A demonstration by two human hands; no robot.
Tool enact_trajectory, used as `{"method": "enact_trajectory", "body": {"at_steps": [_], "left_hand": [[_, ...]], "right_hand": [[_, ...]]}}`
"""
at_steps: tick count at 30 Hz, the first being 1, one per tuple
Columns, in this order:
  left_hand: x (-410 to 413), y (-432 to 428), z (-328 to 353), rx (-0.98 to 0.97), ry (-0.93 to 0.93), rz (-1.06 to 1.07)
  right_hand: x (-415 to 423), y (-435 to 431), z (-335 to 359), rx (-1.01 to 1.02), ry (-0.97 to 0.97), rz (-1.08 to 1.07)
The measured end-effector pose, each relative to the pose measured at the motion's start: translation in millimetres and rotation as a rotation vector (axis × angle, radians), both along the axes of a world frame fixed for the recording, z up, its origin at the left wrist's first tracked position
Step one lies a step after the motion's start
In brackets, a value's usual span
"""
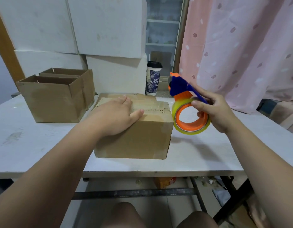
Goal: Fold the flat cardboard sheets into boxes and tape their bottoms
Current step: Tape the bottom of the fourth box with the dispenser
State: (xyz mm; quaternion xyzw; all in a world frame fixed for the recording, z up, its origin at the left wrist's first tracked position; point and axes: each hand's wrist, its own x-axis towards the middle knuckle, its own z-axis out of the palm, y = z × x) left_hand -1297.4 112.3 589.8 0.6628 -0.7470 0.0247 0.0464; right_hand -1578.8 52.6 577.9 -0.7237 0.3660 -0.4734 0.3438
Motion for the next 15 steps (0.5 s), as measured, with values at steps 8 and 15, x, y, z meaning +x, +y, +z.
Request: {"method": "enact_trajectory", "body": {"at_steps": [8, 15], "left_hand": [[-2, 2, 1, 0.013, 0.004, 0.006], [3, 3, 4, 0.046, 0.078, -0.063]], "right_hand": [[-3, 3, -21, 0.016, -0.072, -0.017], [1, 2, -54, 0.074, -0.2, 0.008]]}}
